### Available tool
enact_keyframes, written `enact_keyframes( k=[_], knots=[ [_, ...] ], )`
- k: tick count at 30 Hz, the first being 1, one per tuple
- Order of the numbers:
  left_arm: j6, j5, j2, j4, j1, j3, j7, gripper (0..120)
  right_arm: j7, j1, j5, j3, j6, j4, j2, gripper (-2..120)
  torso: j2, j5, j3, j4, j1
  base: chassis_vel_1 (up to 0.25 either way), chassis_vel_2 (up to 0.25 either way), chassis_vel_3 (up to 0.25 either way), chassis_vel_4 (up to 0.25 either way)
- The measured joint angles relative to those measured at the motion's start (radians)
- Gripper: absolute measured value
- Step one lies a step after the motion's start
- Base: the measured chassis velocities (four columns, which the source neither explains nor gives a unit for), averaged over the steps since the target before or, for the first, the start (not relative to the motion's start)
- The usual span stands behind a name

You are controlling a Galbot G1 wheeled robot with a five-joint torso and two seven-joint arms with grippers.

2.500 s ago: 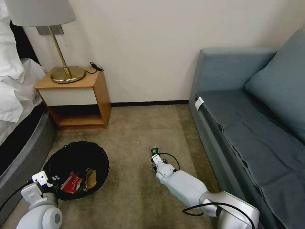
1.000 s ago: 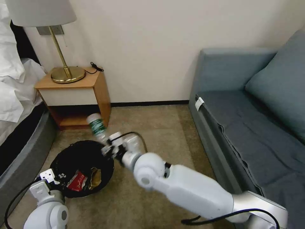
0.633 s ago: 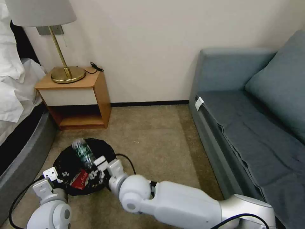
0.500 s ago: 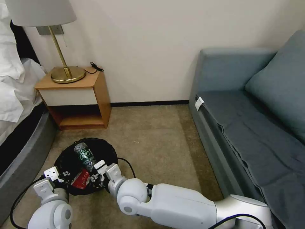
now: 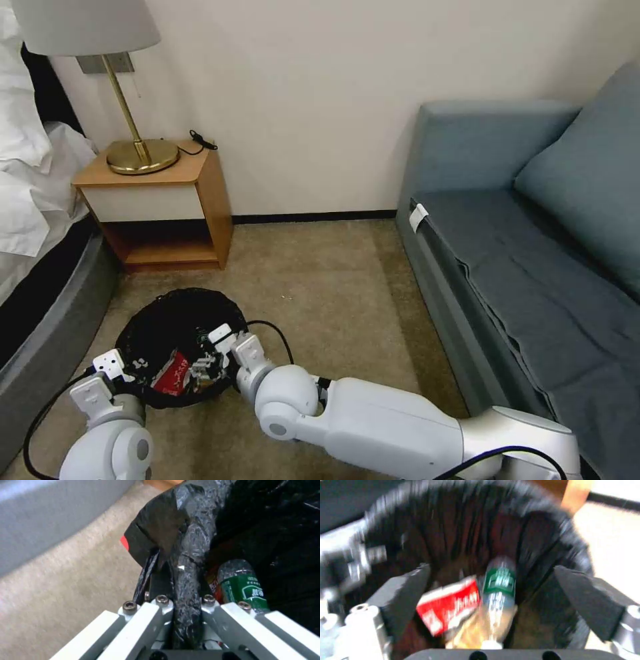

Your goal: Pick up the trash bin, then pick up the garbage on the floor and place it into the trash bin.

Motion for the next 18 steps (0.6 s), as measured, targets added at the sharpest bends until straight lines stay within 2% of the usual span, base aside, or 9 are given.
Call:
enact_keyframes(
  k=[1,3,5,6,7,11,13,18],
  knots=[
    [0.004,-0.045,0.003,0.003,-0.002,0.000,-0.027,2,0.000,0.002,-0.004,0.016,0.000,0.018,-0.008,99,0.000,0.0000,0.000,0.0000,0.000,0.000,0.000,0.000,0.000],
    [0.006,-0.066,0.004,0.004,-0.004,-0.001,-0.040,2,0.000,0.002,-0.006,0.023,0.000,0.025,-0.011,99,0.000,0.0000,0.000,0.0000,0.000,0.000,0.000,0.000,0.000],
    [0.019,-0.153,0.010,0.009,-0.010,-0.006,-0.090,2,0.000,0.003,-0.009,0.051,0.000,0.054,-0.022,100,0.000,0.0001,0.000,0.0000,0.000,0.000,0.000,0.000,0.000],
    [0.019,-0.153,0.010,0.009,-0.010,-0.006,-0.090,2,0.000,0.003,-0.009,0.051,0.000,0.054,-0.022,100,0.000,0.0001,0.000,0.0000,0.000,0.000,0.000,0.000,0.000],
    [0.028,-0.206,0.013,0.014,-0.016,-0.009,-0.122,2,0.000,0.003,-0.013,0.070,0.000,0.069,-0.030,100,0.000,0.0000,0.000,0.0000,0.000,0.000,0.000,0.000,0.000],
    [0.036,-0.268,0.018,0.027,-0.024,-0.015,-0.167,2,0.000,0.001,-0.019,0.098,0.000,0.090,-0.040,100,0.000,0.0002,0.000,-0.0001,0.000,0.000,0.000,0.000,0.000],
    [0.045,-0.325,0.024,0.063,-0.042,-0.019,-0.218,2,0.000,-0.005,-0.023,0.127,0.000,0.105,-0.049,100,0.000,0.0000,0.000,0.0000,0.000,0.000,0.000,0.000,0.000],
    [0.051,-0.379,0.029,0.118,-0.064,-0.021,-0.250,2,-0.002,-0.021,-0.034,0.145,0.000,0.108,-0.059,100,0.000,-0.0001,0.000,0.0000,0.000,0.000,0.000,0.000,0.000]
  ],
)
